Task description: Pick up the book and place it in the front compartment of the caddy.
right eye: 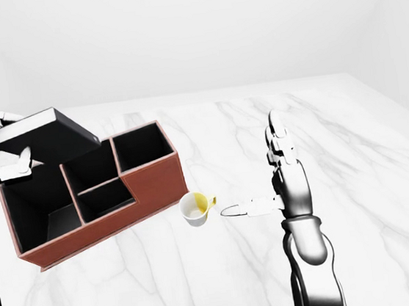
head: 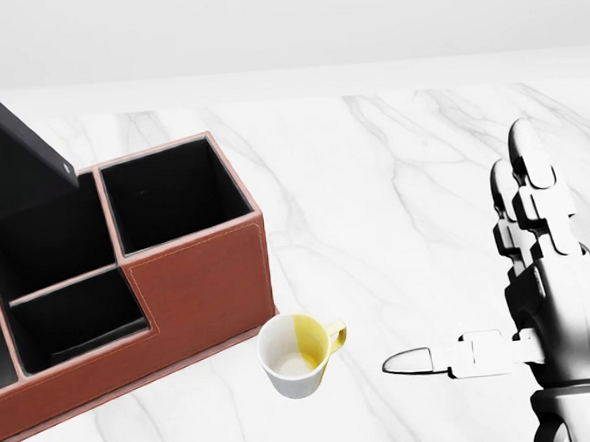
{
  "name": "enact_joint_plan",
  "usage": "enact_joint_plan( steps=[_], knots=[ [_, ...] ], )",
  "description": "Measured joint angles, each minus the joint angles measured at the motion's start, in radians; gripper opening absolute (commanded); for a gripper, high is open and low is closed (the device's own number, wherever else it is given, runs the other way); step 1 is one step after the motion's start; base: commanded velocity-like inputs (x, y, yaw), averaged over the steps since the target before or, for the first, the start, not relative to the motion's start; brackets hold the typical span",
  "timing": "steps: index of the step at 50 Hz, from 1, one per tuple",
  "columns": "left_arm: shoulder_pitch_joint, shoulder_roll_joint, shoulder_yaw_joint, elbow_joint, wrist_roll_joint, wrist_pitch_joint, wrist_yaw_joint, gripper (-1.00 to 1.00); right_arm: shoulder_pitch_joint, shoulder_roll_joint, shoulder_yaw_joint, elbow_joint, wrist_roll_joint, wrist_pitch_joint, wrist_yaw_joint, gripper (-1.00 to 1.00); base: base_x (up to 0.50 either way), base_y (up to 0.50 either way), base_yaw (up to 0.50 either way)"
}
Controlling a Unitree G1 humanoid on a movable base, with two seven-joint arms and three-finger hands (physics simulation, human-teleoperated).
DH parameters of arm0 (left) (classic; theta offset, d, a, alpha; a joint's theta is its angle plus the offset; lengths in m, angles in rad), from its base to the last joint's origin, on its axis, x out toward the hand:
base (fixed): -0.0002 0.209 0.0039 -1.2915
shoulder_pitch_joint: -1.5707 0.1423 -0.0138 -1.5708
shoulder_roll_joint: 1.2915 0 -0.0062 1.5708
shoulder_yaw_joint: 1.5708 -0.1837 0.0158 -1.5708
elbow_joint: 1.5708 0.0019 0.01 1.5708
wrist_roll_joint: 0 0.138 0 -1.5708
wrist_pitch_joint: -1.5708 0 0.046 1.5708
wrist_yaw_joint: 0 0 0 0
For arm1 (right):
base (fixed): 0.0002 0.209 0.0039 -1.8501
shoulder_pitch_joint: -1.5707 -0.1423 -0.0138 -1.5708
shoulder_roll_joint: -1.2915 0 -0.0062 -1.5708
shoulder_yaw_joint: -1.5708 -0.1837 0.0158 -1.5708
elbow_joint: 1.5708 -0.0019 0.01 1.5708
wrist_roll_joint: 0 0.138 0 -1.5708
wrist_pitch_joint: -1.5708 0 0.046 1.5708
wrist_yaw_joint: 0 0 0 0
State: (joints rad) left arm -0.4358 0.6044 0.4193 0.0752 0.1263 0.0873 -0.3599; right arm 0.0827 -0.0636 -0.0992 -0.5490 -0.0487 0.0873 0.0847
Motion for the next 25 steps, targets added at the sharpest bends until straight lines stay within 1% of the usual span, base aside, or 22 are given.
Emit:
enact_joint_plan(
  steps=[10,25],
  knots=[
    [0.015,-0.025,-0.012,0.018,0.028,0.000,0.030,-0.95,0.001,-0.002,-0.003,0.004,0.003,0.000,0.000,0.98,0.00,0.00,0.00],
    [0.001,-0.049,-0.034,0.037,0.061,0.000,0.080,-0.95,0.003,-0.002,-0.006,0.021,0.008,0.000,0.000,0.98,0.00,0.00,0.00]
  ],
)
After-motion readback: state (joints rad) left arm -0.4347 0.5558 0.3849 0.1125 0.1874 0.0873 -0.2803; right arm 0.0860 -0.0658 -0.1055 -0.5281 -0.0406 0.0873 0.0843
